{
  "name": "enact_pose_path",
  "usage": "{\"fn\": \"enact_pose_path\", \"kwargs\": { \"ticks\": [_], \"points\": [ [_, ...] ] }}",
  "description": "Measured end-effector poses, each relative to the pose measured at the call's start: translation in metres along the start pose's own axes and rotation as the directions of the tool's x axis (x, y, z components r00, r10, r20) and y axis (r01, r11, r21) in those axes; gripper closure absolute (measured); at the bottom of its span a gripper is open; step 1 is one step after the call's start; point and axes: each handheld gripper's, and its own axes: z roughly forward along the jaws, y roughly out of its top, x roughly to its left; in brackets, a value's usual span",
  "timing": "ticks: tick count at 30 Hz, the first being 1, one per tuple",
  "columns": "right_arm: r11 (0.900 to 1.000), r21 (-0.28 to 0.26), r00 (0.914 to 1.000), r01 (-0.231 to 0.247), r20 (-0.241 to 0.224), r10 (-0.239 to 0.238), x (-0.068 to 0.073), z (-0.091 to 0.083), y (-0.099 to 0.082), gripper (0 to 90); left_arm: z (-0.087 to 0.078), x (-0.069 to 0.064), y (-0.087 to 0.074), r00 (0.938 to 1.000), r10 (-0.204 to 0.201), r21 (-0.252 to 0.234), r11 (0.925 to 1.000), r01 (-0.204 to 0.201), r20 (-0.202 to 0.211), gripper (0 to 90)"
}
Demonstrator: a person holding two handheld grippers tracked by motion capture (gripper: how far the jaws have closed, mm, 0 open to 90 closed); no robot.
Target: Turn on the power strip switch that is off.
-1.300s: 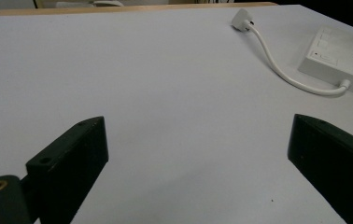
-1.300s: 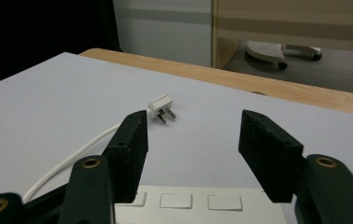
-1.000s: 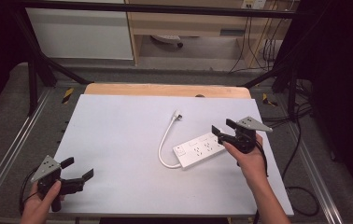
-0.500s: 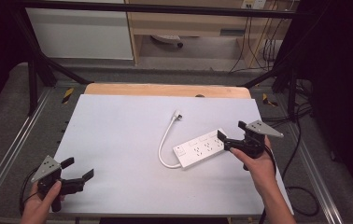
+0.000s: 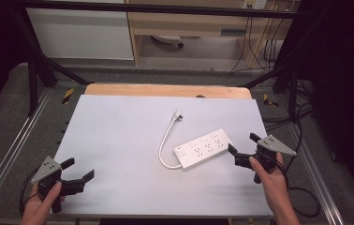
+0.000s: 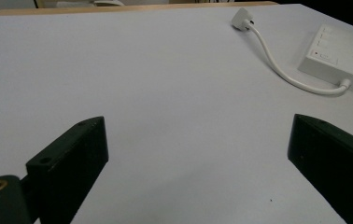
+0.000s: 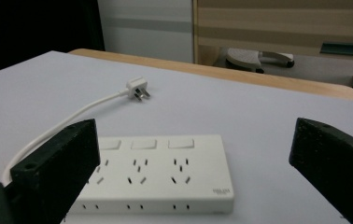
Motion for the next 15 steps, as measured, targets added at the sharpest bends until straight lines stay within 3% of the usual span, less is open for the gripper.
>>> {"fn": "enact_pose_path", "kwargs": {
  "ticks": [2,5,10,13,15],
  "points": [
    [0.9999,0.014,0.9999,0.009,-0.010,-0.009,-0.005,-0.005,-0.006,2.7,0.000,0.000,0.000,1.0000,0.001,0.001,1.0000,-0.001,0.000,5.3],
    [0.9992,0.036,0.9998,0.015,0.012,-0.016,-0.012,-0.010,-0.017,3.1,0.000,0.000,0.000,1.0000,0.003,0.000,1.0000,-0.003,0.001,5.3],
    [0.9977,0.065,0.9986,-0.019,0.050,0.016,-0.022,-0.015,-0.037,3.8,0.000,0.000,0.000,1.0000,0.004,0.001,1.0000,-0.004,-0.001,5.3],
    [0.9925,0.116,0.9974,-0.038,0.065,0.030,-0.026,-0.014,-0.049,3.5,0.000,-0.001,0.000,1.0000,0.003,-0.002,1.0000,-0.003,0.004,5.3],
    [0.9806,0.186,0.9933,-0.061,0.108,0.041,-0.032,-0.009,-0.058,3.8,0.000,-0.001,0.001,1.0000,0.003,-0.002,1.0000,-0.003,0.005,5.3]
  ]
}}
